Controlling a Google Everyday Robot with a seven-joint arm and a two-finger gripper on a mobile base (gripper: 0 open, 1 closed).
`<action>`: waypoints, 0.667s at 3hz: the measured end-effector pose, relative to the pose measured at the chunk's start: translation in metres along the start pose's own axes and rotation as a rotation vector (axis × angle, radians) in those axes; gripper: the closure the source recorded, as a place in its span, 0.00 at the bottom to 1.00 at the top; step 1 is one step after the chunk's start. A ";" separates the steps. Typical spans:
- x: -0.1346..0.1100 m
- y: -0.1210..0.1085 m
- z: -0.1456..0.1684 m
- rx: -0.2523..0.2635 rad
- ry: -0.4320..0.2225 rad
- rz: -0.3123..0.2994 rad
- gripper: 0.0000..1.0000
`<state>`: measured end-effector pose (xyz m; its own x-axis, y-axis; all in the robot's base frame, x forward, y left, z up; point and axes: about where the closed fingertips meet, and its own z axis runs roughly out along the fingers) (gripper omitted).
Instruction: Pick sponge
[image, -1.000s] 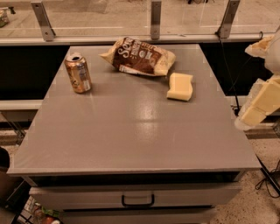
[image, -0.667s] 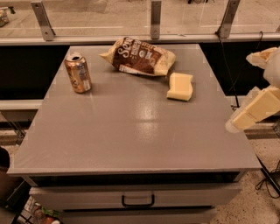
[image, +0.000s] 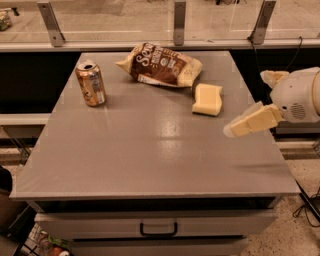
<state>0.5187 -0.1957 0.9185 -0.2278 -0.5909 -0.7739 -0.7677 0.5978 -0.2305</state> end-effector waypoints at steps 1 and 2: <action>-0.010 -0.023 0.043 0.035 -0.166 0.080 0.00; -0.021 -0.035 0.072 0.046 -0.279 0.144 0.00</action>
Offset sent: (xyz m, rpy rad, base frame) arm 0.1117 0.0415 -0.0244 0.4462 -0.1656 -0.0897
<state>0.5936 -0.1652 0.9006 -0.1541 -0.3311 -0.9309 -0.7102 0.6921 -0.1286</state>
